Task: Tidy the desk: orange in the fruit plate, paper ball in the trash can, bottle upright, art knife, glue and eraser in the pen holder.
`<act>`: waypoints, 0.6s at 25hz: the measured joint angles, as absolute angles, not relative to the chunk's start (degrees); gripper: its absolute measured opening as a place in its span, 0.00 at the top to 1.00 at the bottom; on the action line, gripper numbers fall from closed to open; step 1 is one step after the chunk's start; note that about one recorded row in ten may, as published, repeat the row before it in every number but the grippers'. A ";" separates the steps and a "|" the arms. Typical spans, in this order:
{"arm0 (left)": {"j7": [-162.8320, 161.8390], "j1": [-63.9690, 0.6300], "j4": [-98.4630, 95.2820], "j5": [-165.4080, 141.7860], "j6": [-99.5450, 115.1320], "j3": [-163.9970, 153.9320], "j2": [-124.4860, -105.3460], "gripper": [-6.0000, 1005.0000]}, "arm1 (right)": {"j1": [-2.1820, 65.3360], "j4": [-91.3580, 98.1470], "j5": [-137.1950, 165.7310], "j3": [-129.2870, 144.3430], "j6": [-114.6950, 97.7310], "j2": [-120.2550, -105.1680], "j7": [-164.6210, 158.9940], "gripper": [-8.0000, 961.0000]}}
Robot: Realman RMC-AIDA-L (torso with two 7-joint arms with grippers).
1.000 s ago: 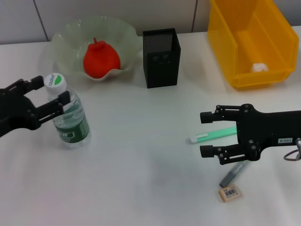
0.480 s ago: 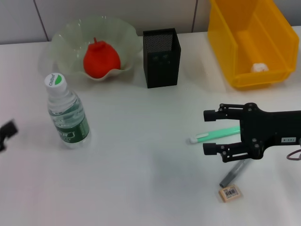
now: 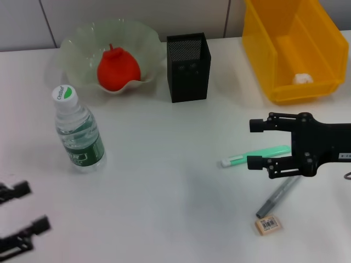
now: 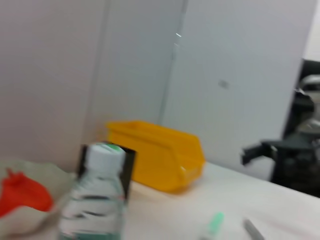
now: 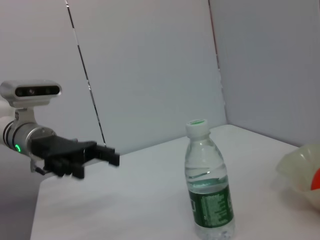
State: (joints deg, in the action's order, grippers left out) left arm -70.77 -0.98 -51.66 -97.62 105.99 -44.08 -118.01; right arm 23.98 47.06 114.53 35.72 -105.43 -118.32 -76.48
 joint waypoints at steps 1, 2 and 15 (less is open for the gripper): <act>-70.25 -2.84 -50.71 -100.58 106.45 -44.13 -118.20 0.22 | 23.73 47.88 114.55 35.52 -105.34 -118.12 -77.03 0.12; -70.00 -3.77 -50.10 -101.97 106.74 -44.14 -118.24 0.22 | 23.60 48.42 114.56 35.42 -105.30 -118.09 -77.36 0.12; -64.03 -7.46 -45.08 -105.60 106.35 -43.76 -118.38 0.22 | 23.82 61.29 118.22 35.96 -104.99 -117.69 -87.46 0.12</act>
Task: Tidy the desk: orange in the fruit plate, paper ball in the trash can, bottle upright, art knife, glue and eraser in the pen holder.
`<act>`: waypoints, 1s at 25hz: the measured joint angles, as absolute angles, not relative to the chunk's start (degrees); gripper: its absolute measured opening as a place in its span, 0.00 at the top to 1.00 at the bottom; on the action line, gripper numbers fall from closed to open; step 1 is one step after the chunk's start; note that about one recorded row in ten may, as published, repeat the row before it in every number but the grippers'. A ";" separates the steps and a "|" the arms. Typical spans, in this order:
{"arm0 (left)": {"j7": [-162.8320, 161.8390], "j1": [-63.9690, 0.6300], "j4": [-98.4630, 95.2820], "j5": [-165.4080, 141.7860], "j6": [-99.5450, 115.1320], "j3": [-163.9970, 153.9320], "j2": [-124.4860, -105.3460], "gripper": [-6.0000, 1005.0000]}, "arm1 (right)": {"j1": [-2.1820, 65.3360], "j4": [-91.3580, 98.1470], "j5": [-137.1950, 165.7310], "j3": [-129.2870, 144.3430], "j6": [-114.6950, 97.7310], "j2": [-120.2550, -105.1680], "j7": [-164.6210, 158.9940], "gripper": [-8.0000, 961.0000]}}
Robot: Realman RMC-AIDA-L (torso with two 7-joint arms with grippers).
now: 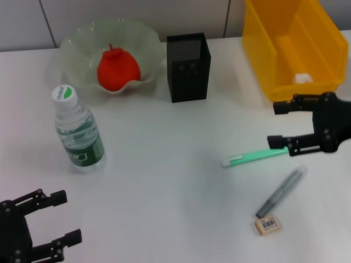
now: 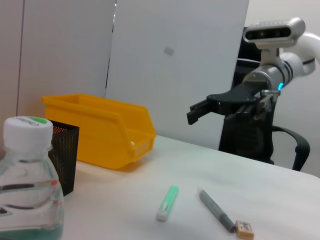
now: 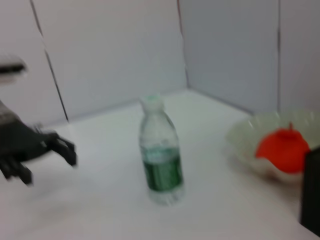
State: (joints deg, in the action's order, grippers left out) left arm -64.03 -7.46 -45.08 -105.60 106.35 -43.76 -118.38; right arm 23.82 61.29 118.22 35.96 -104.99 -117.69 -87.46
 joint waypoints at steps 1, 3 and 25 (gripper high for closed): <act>-63.86 -7.83 -44.39 -105.61 106.25 -43.72 -118.34 0.22 | 25.48 65.53 121.77 36.59 -105.07 -117.73 -91.15 0.12; -63.86 -7.95 -44.26 -105.63 106.23 -43.78 -118.32 0.22 | 26.31 67.44 123.87 37.27 -105.17 -117.77 -92.90 0.12; -63.89 -8.34 -44.12 -105.62 106.02 -43.59 -118.40 0.22 | 43.68 77.34 152.93 64.71 -103.15 -119.06 -112.79 0.13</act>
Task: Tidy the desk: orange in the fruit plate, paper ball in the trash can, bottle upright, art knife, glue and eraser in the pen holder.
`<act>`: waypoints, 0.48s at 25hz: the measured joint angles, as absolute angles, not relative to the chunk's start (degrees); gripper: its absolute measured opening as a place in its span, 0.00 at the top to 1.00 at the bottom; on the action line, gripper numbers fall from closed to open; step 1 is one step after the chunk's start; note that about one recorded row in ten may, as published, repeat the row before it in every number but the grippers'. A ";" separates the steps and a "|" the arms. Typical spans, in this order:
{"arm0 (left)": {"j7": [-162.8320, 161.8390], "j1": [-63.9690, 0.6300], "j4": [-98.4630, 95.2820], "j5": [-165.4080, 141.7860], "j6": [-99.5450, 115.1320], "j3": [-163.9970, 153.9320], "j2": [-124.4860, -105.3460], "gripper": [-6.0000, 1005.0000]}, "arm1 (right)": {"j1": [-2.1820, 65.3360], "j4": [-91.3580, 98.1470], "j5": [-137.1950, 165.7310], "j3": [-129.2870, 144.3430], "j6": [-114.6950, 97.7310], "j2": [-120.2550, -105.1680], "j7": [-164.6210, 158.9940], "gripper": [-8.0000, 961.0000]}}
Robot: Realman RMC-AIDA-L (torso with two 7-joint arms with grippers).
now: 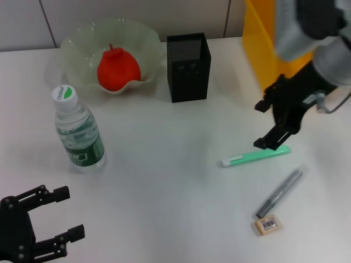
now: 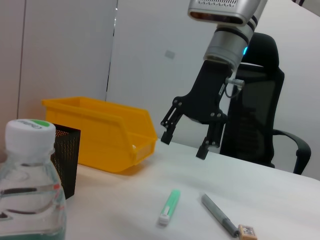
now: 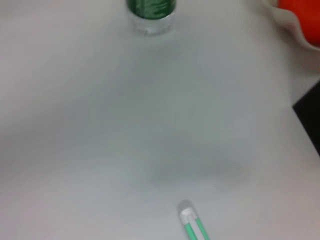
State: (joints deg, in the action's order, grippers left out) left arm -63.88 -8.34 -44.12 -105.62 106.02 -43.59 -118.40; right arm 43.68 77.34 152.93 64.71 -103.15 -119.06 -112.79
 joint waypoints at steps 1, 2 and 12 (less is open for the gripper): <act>-63.89 -8.34 -44.12 -105.62 106.02 -43.59 -118.40 0.22 | 44.98 75.78 153.17 67.28 -102.68 -119.00 -113.68 0.13; -63.76 -8.39 -44.08 -105.56 105.87 -43.59 -118.45 0.22 | 44.98 75.78 153.17 67.28 -102.68 -119.00 -113.68 0.13; -62.14 -11.38 -40.20 -106.26 106.23 -44.44 -118.27 0.22 | 50.96 62.49 157.01 75.58 -95.84 -119.24 -115.31 0.13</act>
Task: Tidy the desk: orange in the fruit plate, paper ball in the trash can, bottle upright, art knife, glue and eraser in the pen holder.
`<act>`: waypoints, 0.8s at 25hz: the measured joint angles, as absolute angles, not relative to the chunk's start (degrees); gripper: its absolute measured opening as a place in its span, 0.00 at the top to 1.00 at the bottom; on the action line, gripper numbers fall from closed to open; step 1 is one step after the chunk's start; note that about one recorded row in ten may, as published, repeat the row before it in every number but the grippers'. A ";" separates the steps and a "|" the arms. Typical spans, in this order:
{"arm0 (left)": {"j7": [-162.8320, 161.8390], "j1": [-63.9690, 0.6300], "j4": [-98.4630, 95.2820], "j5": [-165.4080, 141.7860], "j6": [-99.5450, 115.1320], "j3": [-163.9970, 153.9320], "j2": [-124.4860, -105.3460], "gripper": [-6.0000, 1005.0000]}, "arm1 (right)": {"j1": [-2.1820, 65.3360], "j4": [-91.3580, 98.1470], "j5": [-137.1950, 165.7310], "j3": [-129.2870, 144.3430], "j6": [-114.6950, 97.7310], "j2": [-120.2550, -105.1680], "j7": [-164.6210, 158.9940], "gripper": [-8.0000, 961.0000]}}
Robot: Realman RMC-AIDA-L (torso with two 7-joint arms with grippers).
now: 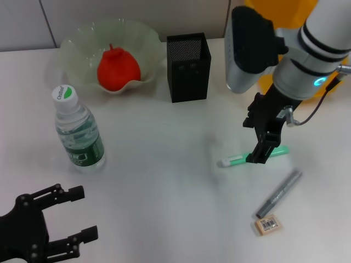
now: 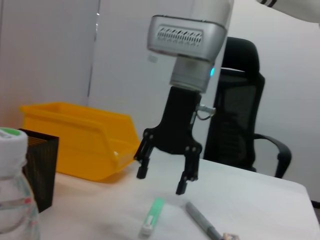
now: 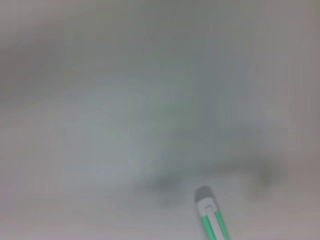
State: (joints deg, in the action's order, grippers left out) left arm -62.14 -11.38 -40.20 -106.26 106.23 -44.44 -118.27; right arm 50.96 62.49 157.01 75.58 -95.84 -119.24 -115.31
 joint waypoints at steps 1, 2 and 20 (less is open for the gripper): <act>-62.14 -11.38 -40.20 -106.26 106.23 -44.44 -118.27 0.22 | 51.10 61.81 157.01 75.71 -95.37 -119.24 -115.30 0.14; -62.62 -12.22 -39.56 -106.32 106.19 -44.47 -118.25 0.22 | 51.16 61.34 157.01 75.77 -94.88 -119.25 -115.26 0.14; -62.50 -15.38 -37.89 -107.13 105.82 -44.74 -118.39 0.22 | 52.00 53.37 154.04 82.18 -85.77 -119.62 -115.47 0.14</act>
State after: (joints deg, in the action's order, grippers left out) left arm -62.50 -15.38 -37.89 -107.13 105.82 -44.74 -118.39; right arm 52.00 53.37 154.04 82.18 -85.77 -119.62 -115.47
